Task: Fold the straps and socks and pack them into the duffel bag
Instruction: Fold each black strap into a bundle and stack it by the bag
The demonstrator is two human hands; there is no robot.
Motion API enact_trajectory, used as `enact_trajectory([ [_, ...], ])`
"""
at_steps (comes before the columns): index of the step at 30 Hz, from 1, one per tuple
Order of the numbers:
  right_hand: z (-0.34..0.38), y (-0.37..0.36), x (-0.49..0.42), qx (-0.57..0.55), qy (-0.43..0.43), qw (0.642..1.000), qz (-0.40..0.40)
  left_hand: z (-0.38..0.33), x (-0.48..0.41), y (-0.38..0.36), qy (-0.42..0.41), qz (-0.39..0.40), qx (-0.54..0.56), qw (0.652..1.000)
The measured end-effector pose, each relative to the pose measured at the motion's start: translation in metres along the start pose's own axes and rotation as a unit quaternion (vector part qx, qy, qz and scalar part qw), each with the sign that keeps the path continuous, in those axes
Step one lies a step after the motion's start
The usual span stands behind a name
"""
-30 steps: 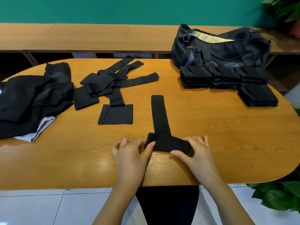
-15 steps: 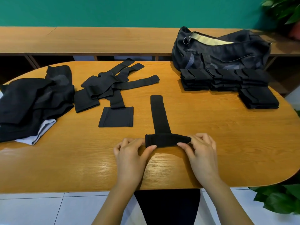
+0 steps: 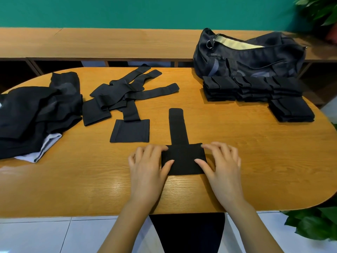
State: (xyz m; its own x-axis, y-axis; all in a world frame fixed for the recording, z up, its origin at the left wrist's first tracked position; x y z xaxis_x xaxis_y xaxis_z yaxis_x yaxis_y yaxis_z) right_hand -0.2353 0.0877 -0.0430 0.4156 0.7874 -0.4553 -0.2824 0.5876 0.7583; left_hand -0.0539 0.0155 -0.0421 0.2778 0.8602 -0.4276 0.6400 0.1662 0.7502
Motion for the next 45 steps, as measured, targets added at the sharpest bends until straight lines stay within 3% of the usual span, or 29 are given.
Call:
enact_trajectory([
  [2, 0.006, -0.001, 0.005, -0.032, 0.063, 0.997, 0.029, -0.007, 0.004, -0.001, -0.054, 0.01, 0.025, 0.998],
  [6, 0.007, -0.012, 0.015, -0.04, 0.114, 0.99, 0.075, -0.007, 0.014, -0.012, -0.072, 0.058, 0.031, 0.995],
  [20, 0.018, -0.016, 0.013, -0.005, 0.115, 0.991, 0.063, -0.011, 0.016, -0.008, -0.087, 0.003, 0.021, 0.996],
  [25, 0.021, -0.014, 0.011, -0.017, 0.102, 0.994, 0.034, -0.007, 0.017, -0.008, -0.065, 0.018, 0.035, 0.997],
  [34, 0.012, -0.017, 0.012, -0.095, 0.043, 0.993, 0.056, -0.002, 0.015, -0.01, -0.033, 0.034, 0.059, 0.997],
  [45, 0.01, -0.015, 0.011, -0.091, 0.067, 0.992, 0.056, -0.002, 0.015, -0.009, -0.036, 0.04, 0.068, 0.996],
])
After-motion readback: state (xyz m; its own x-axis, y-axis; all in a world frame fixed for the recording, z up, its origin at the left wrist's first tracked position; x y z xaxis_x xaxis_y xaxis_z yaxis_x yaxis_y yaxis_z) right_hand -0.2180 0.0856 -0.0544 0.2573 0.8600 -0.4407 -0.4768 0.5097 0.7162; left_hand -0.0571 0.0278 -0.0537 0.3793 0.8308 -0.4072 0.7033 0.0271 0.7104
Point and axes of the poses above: each hand's wrist, its own x-axis away from the middle knuckle, its own y-axis out of the back of the hand, z = x × y, the point moved 8 cm from there along -x, towards the middle knuckle, and after that the axes turned 7 degrees about -z, right-handed, at the moved point
